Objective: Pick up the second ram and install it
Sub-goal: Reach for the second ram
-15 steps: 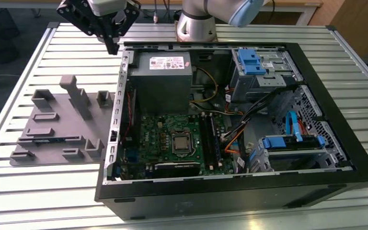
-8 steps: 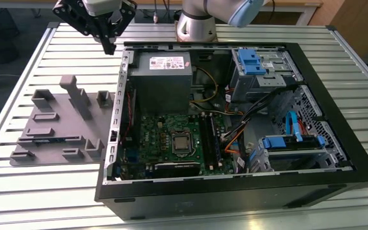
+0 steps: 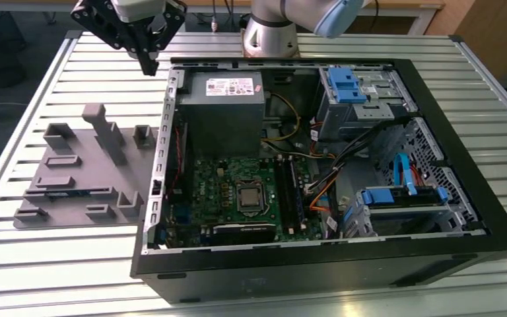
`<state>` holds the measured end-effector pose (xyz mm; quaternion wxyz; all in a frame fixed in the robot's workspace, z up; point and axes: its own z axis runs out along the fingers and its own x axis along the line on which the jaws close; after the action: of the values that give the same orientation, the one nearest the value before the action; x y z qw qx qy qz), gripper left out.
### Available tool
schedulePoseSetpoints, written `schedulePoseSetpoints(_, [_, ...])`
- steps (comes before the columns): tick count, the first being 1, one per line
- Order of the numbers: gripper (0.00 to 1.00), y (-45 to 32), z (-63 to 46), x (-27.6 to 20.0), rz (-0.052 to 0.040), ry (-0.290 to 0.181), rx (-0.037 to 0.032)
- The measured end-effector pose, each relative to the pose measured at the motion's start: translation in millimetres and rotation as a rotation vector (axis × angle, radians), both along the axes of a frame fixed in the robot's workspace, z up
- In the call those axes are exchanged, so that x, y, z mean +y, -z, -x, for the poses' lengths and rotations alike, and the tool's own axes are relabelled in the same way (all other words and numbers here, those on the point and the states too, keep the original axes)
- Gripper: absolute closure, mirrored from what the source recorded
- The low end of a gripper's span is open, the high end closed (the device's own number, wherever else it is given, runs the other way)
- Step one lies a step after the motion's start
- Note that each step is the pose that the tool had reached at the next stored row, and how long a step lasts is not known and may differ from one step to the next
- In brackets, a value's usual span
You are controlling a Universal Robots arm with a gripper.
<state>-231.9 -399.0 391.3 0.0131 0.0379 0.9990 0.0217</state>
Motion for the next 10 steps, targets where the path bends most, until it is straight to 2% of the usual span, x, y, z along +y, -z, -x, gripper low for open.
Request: schedulePoseSetpoints(10, [0.89,0.3,3.9,0.0,0.0,0.0,0.0])
